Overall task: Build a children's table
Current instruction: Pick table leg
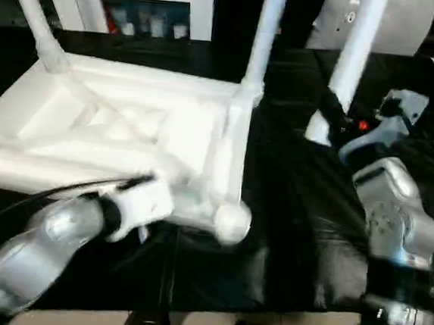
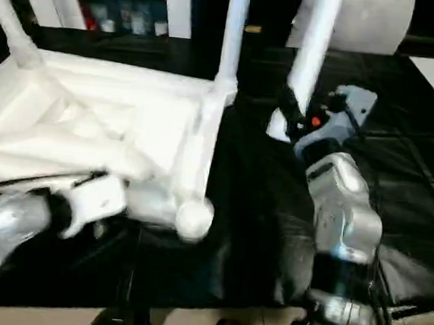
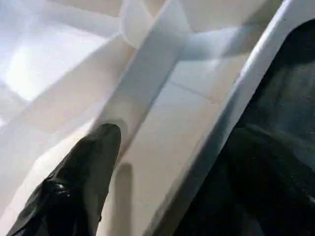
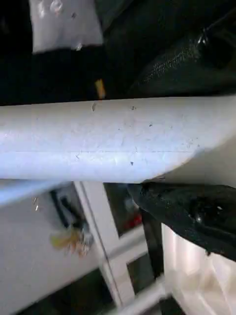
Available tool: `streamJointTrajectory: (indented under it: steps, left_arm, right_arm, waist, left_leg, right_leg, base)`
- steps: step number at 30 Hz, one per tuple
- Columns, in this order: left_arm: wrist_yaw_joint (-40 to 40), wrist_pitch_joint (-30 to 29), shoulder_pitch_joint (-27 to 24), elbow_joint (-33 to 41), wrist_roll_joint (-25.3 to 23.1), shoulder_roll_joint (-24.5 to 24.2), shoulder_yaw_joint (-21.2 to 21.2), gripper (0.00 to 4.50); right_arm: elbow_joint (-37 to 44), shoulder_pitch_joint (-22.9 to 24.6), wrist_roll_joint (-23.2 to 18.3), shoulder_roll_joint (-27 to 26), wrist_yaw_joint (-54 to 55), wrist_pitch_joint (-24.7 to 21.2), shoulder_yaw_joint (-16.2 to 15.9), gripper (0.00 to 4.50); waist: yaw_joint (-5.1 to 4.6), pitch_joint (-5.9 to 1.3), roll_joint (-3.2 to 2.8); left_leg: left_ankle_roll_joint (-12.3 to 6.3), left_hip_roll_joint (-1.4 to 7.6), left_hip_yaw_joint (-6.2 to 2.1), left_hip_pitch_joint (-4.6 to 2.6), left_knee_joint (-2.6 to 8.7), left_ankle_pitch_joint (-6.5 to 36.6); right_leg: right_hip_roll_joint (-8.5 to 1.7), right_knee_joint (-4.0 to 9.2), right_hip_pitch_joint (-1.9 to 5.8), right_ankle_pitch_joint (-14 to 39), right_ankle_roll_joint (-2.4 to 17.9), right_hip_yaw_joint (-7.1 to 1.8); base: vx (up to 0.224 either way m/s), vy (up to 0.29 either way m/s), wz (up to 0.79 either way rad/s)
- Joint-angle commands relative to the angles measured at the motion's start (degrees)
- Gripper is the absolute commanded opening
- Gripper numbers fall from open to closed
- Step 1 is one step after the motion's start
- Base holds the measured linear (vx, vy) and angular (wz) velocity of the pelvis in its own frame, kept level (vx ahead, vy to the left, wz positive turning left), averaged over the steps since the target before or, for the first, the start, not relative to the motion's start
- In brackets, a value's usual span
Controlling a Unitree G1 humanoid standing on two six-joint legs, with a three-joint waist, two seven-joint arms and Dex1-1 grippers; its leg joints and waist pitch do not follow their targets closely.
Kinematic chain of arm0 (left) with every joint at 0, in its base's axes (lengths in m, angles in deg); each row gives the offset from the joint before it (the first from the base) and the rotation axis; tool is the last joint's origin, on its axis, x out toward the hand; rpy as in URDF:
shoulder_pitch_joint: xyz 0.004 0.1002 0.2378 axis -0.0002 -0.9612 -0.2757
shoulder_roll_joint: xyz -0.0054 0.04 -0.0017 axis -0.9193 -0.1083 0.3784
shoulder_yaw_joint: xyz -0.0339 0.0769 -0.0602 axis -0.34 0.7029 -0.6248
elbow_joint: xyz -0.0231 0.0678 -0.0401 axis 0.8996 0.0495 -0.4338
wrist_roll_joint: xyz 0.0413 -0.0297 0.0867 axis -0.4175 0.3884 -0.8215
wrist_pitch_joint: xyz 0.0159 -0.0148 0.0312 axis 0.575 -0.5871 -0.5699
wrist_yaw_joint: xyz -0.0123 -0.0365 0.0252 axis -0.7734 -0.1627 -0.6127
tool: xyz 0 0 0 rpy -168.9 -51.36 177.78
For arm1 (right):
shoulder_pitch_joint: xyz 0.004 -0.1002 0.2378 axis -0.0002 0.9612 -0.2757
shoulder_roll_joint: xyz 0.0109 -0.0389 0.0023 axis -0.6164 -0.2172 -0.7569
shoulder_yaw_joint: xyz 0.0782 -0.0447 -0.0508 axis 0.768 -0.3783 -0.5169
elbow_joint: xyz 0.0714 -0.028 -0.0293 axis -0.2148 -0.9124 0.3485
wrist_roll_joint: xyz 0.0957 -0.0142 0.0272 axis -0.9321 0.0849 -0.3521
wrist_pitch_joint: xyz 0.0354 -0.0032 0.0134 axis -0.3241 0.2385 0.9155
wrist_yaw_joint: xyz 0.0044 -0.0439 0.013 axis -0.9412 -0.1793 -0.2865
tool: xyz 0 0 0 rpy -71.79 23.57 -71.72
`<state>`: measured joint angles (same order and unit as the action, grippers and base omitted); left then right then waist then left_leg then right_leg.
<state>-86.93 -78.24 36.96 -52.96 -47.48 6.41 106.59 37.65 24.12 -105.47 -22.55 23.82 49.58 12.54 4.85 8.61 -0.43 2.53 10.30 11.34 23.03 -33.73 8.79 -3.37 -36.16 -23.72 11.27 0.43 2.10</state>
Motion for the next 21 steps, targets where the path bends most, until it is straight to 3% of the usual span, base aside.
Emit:
streamJointTrajectory:
  steps: [1,5,7,10,13,14,16,20,21]
  left_arm:
    - [2.2,0.3,1.3,-0.8,-0.1,0.8,-2.4,3.88]
    - [0.9,1.9,1.3,-0.6,3.2,3.2,-3.9,3.88]
    - [-1.4,3.2,0.3,1.1,8.2,5.5,-5.5,3.88]
    - [-4.5,2.5,-0.6,3.9,15.3,8.5,-8.9,3.88]
    - [-3.1,-3.0,2.5,3.8,23.7,13.9,-16.6,3.88]
    - [-2.4,-3.9,3.6,3.4,25.1,14.9,-18.1,4.23]
    - [1.9,-9.4,9.1,0.9,30.7,19.0,-23.7,4.23]
    - [4.5,-11.8,12.3,-1.2,34.5,21.0,-26.8,4.50]
    - [7.0,-13.2,15.4,-3.3,39.3,23.2,-29.7,4.50]
  right_arm:
    - [4.1,0.9,-1.0,-0.1,-0.4,1.0,-0.5,1.93]
    - [8.3,3.1,-2.7,-0.1,0.8,-0.9,-1.9,1.93]
    - [10.2,4.4,-4.6,0.4,0.1,-4.3,-3.2,1.93]
    - [12.8,6.1,-9.8,0.7,-3.5,-10.5,-4.3,1.93]
    - [13.7,7.5,-17.3,1.6,-8.1,-15.8,-5.0,1.93]
    - [13.6,7.8,-19.2,1.8,-8.9,-16.9,-5.0,1.93]
    - [12.7,8.7,-23.4,2.9,-12.9,-18.6,-4.1,1.93]
    - [12.4,9.1,-26.8,3.5,-15.2,-20.9,-3.3,1.93]
    - [11.9,9.2,-29.5,3.8,-17.1,-22.5,-2.5,1.93]
  waist:
    - [-0.51,-4.40,-0.28]
    - [-0.50,-4.54,-0.32]
    - [-0.64,-4.84,-0.45]
    - [-0.67,-5.30,-0.66]
    - [-0.81,-5.66,-0.66]
    - [-0.72,-5.76,-0.73]
    - [-0.53,-5.83,-0.64]
    - [0.05,-5.77,-0.77]
    - [0.15,-5.96,-0.78]
  left_leg:
    - [3.58,2.49,-1.84,-2.36,4.76,18.6]
    - [2.74,2.44,-1.86,-2.22,4.60,17.3]
    - [2.38,2.39,-1.84,-1.82,4.55,15.4]
    - [1.62,2.43,-1.72,-1.67,4.22,13.0]
    - [0.07,2.11,-1.43,-1.16,3.55,8.6]
    - [-0.43,2.03,-1.40,-1.24,3.34,7.8]
    - [-0.98,2.00,-1.36,-1.25,3.16,7.7]
    - [-0.80,2.13,-1.43,-1.48,3.13,8.8]
    - [-0.66,1.87,-1.25,-1.49,2.96,8.8]
  right_leg:
    - [-4.33,5.61,1.25,23.0,6.4,-2.86]
    - [-4.37,5.86,1.13,22.8,5.9,-2.90]
    - [-4.20,5.50,1.50,19.3,6.9,-2.82]
    - [-4.06,4.82,1.82,13.1,8.9,-2.75]
    - [-3.85,4.12,2.48,4.9,11.8,-2.62]
    - [-3.83,3.91,2.62,3.3,12.8,-2.54]
    - [-3.84,4.03,2.75,3.5,13.2,-2.44]
    - [-3.90,4.49,2.79,7.8,12.6,-2.36]
    - [-3.85,4.40,2.91,8.4,12.5,-2.36]
  base:
    - [0.000,0.000,0.00]
    - [0.000,0.000,0.00]
    - [0.000,0.000,0.00]
    - [0.000,0.000,0.00]
    - [0.000,0.000,0.00]
    - [0.000,0.000,0.00]
    - [0.000,0.000,0.00]
    - [0.000,0.000,0.00]
    - [0.000,0.000,0.00]
